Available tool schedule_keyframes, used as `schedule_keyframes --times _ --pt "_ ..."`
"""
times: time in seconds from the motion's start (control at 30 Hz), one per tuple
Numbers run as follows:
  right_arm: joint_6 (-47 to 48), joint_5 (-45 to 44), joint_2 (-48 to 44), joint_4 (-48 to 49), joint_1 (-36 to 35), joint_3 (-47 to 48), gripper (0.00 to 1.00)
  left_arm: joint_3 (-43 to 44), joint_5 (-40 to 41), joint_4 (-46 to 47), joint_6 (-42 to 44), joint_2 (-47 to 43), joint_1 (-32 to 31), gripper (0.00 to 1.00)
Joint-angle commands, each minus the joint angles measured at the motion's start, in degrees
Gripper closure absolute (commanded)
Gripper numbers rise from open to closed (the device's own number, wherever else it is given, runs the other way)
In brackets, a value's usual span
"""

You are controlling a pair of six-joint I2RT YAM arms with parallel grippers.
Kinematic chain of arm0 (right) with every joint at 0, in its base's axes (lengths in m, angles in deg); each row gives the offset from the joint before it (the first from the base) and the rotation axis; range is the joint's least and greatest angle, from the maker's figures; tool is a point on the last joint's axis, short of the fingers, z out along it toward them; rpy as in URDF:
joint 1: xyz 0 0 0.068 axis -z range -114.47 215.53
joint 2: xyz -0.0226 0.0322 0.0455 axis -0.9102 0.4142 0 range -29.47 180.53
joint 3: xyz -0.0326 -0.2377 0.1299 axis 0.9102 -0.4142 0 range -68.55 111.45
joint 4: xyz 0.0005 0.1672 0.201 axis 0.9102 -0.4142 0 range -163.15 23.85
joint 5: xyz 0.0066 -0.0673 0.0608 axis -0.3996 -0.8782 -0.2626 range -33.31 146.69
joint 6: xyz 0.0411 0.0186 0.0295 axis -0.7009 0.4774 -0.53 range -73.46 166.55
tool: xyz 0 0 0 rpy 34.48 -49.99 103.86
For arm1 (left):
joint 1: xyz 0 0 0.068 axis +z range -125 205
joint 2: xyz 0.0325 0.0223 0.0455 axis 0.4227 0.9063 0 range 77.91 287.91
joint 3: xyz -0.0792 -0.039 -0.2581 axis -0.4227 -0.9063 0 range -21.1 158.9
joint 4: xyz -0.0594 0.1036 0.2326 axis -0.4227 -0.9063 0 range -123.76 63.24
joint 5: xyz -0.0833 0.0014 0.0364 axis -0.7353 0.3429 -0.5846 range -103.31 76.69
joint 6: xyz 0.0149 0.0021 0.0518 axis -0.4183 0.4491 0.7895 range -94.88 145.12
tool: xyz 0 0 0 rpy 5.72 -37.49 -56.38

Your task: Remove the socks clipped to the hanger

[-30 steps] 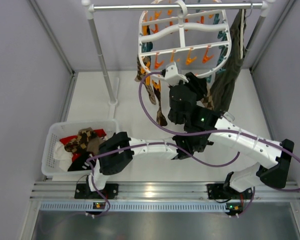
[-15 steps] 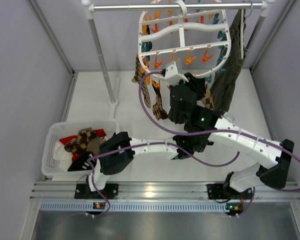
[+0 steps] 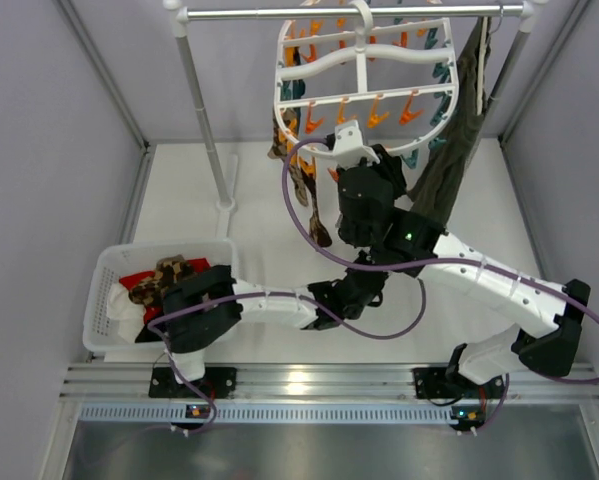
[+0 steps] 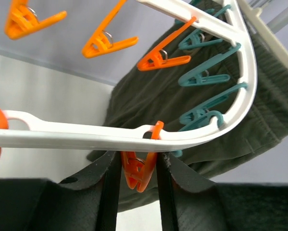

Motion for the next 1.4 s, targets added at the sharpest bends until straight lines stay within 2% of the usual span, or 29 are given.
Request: schedule_keyframes --times 0.0,0.1,0.17,0.23,0.37,0.43,0.5,0.53,0.63,0.87,0.97,1.0,1.13,1.2,1.27,1.3,1.37 --pt "-10.0 3.7 -1.9 -8.3 0.3 3.7 0.68 -5.3 -1.3 -0.4 -11.2 -9.5 -0.2 1.00" --pt "-16.2 7.5 -3.2 -12.4 0.3 3.8 0.52 -9.6 -0.1 -5.8 -16.4 -15.0 -0.2 1.00" --pt "-19.6 9.6 -4.0 -15.8 0.1 3.7 0.46 -11.2 2.0 -12.2 -20.3 -18.1 -0.2 1.00" --pt "-22.1 11.6 -5.4 -18.9 -0.1 3.4 0.32 -12.4 3.6 -16.7 -24.9 -21.4 -0.2 1.00" --pt "-27.7 19.6 -9.3 -21.4 -0.1 1.0 0.21 -14.6 4.3 -26.4 -30.9 -27.8 -0.2 1.00" --pt "-28.9 23.2 -13.0 -21.8 -0.1 -1.8 0.12 -14.6 4.9 -33.4 -33.6 -31.4 -0.2 1.00" --pt "-29.7 31.1 -16.9 -21.9 -0.1 -3.8 0.01 -14.8 5.3 -39.6 -35.3 -33.9 -0.2 1.00" --pt "-29.7 36.5 -18.1 -21.8 -0.1 -5.8 0.01 -14.7 5.6 -41.5 -37.1 -36.3 -0.1 1.00" --pt "-32.1 44.8 -22.9 -20.2 -0.1 -10.3 0.01 -14.1 5.2 -50.4 -41.4 -41.3 0.9 1.00" --pt "-32.8 48.8 -30.8 -16.2 0.0 -17.7 0.01 -13.6 3.3 -64.6 -46.7 -51.2 6.5 1.00" --pt "-32.8 48.5 -32.3 -15.4 0.1 -19.7 0.01 -13.4 0.7 -68.5 -46.0 -55.1 13.4 1.00" --pt "-32.7 48.4 -32.6 -15.3 0.2 -20.0 0.01 -13.5 0.4 -68.9 -45.5 -56.3 18.9 1.00" --pt "-32.6 48.4 -34.1 -13.9 0.6 -22.0 0.00 -12.5 -1.8 -70.2 -41.3 -62.7 33.3 1.00" --pt "-32.4 48.4 -34.5 -13.1 0.6 -22.6 0.01 -11.2 -3.4 -70.4 -39.8 -63.2 40.8 1.00" --pt "-32.4 48.4 -34.6 -12.8 0.8 -22.9 0.01 -10.4 -5.6 -70.1 -39.4 -62.3 45.6 1.00" --pt "-32.5 48.6 -34.8 -12.8 0.9 -23.0 0.01 -9.4 -7.2 -70.2 -39.1 -61.4 50.4 1.00" --pt "-32.3 48.6 -35.3 -12.5 1.0 -23.4 0.00 -8.6 -13.5 -70.0 -38.8 -58.3 56.6 1.00"
